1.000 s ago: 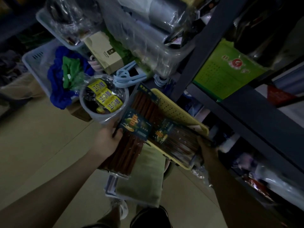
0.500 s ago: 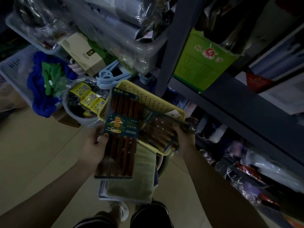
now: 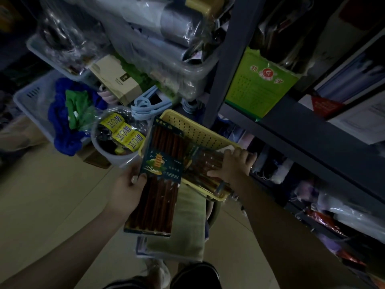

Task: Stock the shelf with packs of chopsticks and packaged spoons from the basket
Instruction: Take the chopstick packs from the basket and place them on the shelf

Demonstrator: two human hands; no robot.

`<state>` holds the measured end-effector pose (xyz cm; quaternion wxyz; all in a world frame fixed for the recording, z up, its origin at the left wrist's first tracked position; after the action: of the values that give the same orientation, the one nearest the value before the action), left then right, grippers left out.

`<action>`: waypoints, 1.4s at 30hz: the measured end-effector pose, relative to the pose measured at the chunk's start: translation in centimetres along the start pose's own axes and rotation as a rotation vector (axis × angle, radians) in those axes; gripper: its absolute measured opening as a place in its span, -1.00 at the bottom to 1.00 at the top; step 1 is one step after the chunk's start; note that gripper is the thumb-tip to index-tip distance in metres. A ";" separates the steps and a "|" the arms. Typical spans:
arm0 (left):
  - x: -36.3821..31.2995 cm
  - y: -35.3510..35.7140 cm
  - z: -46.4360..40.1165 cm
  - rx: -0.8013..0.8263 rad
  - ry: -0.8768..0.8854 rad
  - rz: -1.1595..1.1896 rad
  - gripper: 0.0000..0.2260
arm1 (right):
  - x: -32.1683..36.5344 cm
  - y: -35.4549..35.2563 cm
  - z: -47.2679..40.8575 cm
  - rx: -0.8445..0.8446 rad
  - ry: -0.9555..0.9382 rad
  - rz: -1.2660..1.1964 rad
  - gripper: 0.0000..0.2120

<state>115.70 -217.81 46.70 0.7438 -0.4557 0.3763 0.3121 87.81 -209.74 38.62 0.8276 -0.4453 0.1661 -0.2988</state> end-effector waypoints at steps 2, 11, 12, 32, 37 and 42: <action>-0.3 -0.2 0.2 0.004 0.032 -0.008 -0.77 | 0.2 0.8 -0.6 0.087 0.019 -0.072 -0.07; 1.8 -0.1 -0.2 0.045 0.033 0.012 -0.69 | 2.5 -2.8 -1.1 -0.071 -0.098 0.087 -0.35; 2.2 0.0 -0.1 0.054 0.019 0.010 -0.68 | 3.1 -3.5 -0.5 -0.138 -0.138 0.075 -0.39; -10.5 2.5 10.6 0.333 0.064 0.451 -0.67 | -15.9 -7.0 27.7 -0.611 0.096 -1.214 -0.79; -15.0 7.8 16.0 0.527 0.170 0.463 -0.63 | -24.6 -9.0 35.3 -0.800 0.096 -1.406 -0.85; -22.1 14.7 23.6 0.592 0.312 0.508 -0.64 | -34.3 -10.4 40.7 -0.890 0.090 -1.373 -0.81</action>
<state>98.79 -193.18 65.91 0.6761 -0.1568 0.6583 0.2914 79.90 -166.15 69.94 0.1984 -0.7221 -0.0072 -0.6626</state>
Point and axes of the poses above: each hand's wrist, its own z-axis away from the middle knuckle, its own y-axis out of the palm, x = y × z, the point moved 10 cm from there along -z, towards the middle knuckle, and after that the axes turned 1 degree about -y, right-handed, at the moved point
